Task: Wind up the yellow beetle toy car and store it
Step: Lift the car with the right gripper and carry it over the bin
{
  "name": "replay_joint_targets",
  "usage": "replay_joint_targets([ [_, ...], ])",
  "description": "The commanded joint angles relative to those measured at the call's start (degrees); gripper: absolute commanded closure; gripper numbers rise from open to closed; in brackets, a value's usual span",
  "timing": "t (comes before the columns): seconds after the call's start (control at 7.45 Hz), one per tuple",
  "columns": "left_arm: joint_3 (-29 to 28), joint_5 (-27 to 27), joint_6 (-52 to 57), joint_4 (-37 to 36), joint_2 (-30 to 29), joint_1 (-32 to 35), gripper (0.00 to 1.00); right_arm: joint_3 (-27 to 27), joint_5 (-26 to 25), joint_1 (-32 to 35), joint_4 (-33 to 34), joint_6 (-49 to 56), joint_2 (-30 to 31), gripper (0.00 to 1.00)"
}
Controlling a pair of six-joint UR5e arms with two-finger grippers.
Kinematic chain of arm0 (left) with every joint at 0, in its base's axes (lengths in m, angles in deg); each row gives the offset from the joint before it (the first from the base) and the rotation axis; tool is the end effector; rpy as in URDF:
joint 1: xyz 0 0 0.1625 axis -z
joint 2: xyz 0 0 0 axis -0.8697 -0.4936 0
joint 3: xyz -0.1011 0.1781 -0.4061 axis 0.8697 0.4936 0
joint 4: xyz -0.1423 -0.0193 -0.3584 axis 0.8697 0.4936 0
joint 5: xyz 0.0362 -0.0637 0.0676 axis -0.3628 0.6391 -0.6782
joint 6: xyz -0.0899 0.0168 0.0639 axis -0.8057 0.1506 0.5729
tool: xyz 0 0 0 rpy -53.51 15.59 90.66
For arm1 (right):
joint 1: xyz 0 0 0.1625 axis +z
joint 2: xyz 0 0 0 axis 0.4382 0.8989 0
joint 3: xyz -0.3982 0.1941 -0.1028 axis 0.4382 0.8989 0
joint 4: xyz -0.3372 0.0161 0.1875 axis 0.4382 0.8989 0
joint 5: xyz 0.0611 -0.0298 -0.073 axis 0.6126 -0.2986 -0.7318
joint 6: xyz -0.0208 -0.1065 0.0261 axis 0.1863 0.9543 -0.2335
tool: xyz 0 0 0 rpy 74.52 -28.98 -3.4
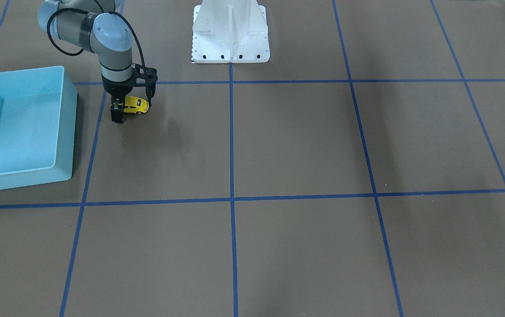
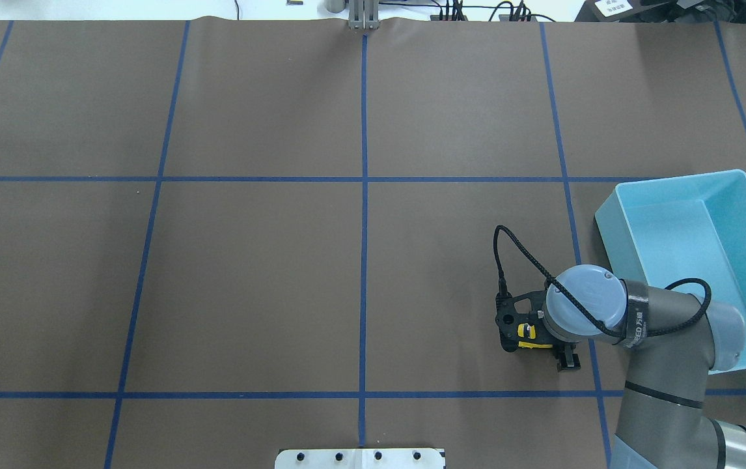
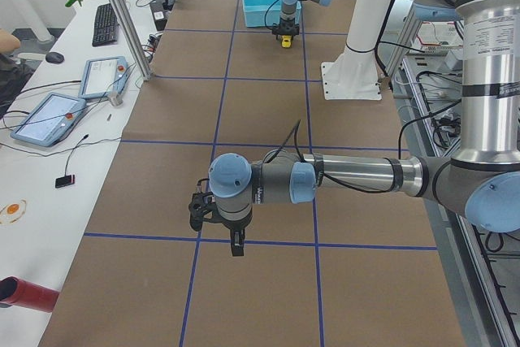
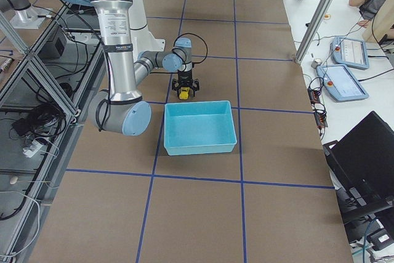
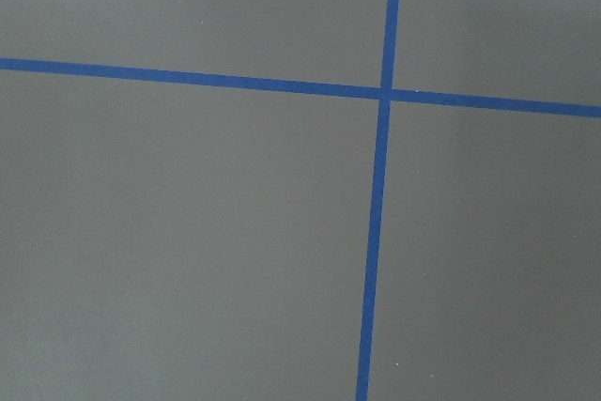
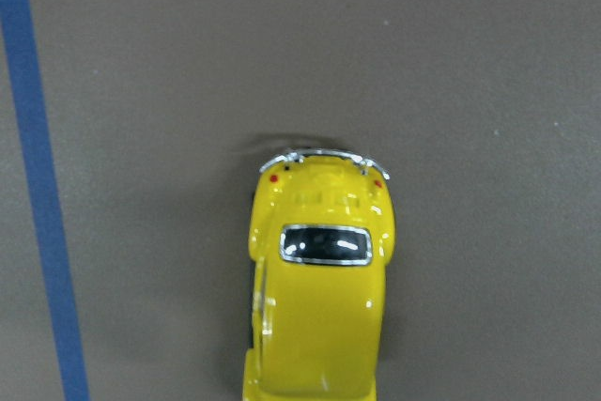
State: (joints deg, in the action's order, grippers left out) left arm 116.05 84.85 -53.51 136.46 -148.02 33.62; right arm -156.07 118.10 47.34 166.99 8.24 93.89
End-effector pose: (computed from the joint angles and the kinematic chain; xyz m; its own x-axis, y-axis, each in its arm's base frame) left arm -0.0822 -0.4125 0.6804 0.6899 -0.0797 -0.7195 0.0728 0.9965 -0.0406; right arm -0.4444 -0.3001 0.4750 0.0070 -0.9991 -0.0413 0.8738 -0.0139 0.4860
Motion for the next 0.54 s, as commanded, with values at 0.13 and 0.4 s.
replay_joint_targets([
  [0.13,-0.2,-1.1,0.0,-0.2,0.1,0.1,0.00,-0.7,0.7,2.1,-0.1,-0.2,-1.3,0.86],
  [0.4,-0.1,-1.3,0.0,-0.2,0.1,0.1,0.00,-4.8,1.0,3.9,5.4,-0.3,-1.5,1.00],
])
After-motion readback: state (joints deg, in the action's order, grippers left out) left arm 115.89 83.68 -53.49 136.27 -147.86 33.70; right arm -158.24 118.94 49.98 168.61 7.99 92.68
